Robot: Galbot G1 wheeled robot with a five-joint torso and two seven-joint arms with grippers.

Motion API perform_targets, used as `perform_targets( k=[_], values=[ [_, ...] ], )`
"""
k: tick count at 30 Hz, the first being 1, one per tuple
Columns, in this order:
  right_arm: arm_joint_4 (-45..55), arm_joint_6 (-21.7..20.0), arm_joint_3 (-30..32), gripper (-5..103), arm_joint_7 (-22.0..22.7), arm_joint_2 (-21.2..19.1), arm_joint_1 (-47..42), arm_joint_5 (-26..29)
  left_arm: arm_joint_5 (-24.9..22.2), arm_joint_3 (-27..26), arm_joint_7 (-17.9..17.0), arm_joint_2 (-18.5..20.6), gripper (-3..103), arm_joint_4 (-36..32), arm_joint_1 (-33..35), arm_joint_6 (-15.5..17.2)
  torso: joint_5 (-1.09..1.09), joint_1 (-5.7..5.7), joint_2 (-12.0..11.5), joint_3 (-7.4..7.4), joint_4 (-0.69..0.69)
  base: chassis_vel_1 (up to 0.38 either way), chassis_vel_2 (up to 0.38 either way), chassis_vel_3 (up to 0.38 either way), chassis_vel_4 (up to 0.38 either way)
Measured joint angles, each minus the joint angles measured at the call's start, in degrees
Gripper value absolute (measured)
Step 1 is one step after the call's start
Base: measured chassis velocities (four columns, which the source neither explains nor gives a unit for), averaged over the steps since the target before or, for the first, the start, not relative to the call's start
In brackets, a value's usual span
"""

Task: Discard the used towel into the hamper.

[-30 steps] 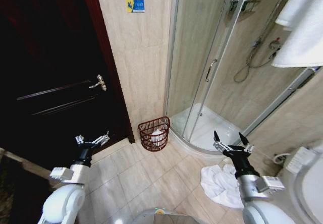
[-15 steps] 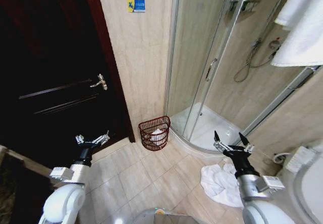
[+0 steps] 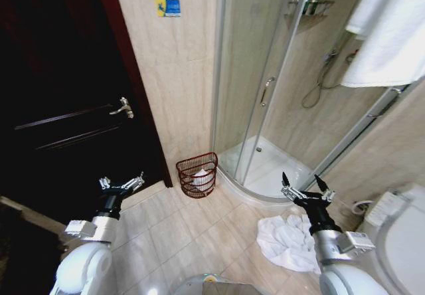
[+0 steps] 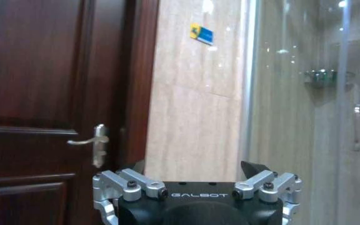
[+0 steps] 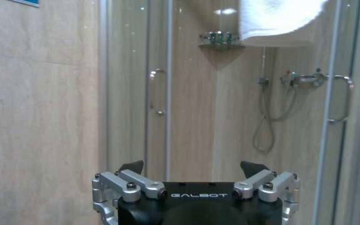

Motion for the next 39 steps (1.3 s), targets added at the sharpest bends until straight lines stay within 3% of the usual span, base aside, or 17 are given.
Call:
perform_targets(
  k=[21,39],
  values=[
    [0.0,0.1,0.0,100,0.1,-0.2,0.1,0.2,0.0,-0.3,0.0,-0.2,100,-0.8,0.0,0.9,-0.05,0.02,0.0,0.01,0.01,-0.129,-0.124,0.128,0.130],
    [0.0,0.2,0.1,100,0.1,-0.1,0.1,0.2,-0.2,-0.5,0.0,-0.2,100,-0.2,-0.3,0.6,-0.04,2.86,6.1,3.26,0.02,-0.086,-0.079,0.081,0.081]
  ],
)
